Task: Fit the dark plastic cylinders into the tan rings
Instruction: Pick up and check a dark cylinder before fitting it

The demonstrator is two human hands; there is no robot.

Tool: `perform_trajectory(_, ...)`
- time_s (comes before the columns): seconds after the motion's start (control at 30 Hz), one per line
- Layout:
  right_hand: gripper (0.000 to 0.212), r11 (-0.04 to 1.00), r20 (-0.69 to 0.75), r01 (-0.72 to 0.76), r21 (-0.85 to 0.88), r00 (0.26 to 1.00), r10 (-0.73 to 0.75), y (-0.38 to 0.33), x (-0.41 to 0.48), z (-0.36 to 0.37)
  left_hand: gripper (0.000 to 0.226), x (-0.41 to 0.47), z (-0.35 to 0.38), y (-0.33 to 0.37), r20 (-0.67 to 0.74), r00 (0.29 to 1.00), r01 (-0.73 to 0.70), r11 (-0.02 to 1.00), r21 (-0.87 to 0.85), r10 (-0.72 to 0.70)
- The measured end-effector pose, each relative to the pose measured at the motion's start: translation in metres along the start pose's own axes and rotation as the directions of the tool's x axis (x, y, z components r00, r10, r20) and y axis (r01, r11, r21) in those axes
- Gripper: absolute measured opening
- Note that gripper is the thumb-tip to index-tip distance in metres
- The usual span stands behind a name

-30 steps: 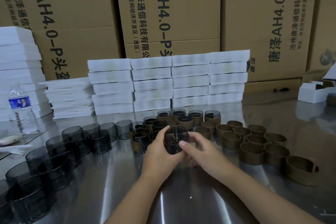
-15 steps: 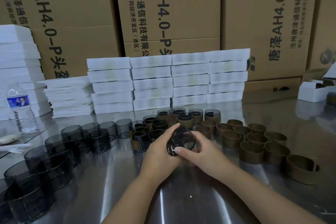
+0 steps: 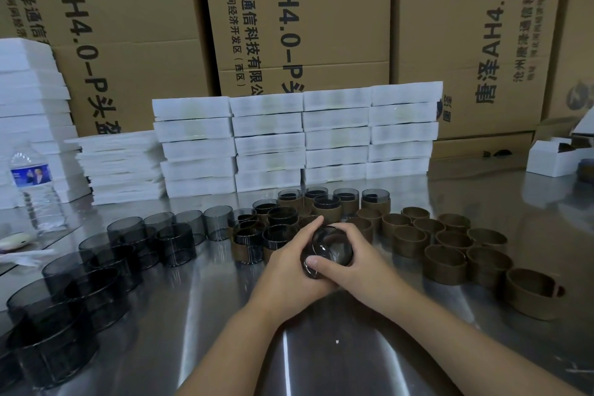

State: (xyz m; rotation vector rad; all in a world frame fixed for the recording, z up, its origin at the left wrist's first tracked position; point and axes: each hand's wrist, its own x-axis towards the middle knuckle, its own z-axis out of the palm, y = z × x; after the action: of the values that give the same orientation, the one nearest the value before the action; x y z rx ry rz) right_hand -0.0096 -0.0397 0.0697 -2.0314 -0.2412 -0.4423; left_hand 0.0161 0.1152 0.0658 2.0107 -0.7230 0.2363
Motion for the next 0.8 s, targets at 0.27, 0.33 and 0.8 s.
perform_trajectory(0.27,0.06,0.999,-0.04,-0.03,-0.043,0.999,0.028,-0.0028,0.0002,0.0002,0.077,-0.0011,0.0018,0.0031,0.021,0.999,-0.042,0.994,0.105,0.04)
perform_trajectory(0.33,0.061,0.997,-0.056,-0.036,-0.065,0.998,0.033,-0.003,0.0001,-0.0008,0.073,-0.001,0.0022,0.0066,0.016,0.999,-0.045,0.985,0.165,0.043)
perform_trajectory(0.8,0.059,0.983,-0.085,-0.069,-0.167,0.995,0.056,-0.0034,0.0015,-0.0037,0.076,-0.0005,0.0023,0.0047,0.011,0.997,-0.073,0.965,0.253,0.073)
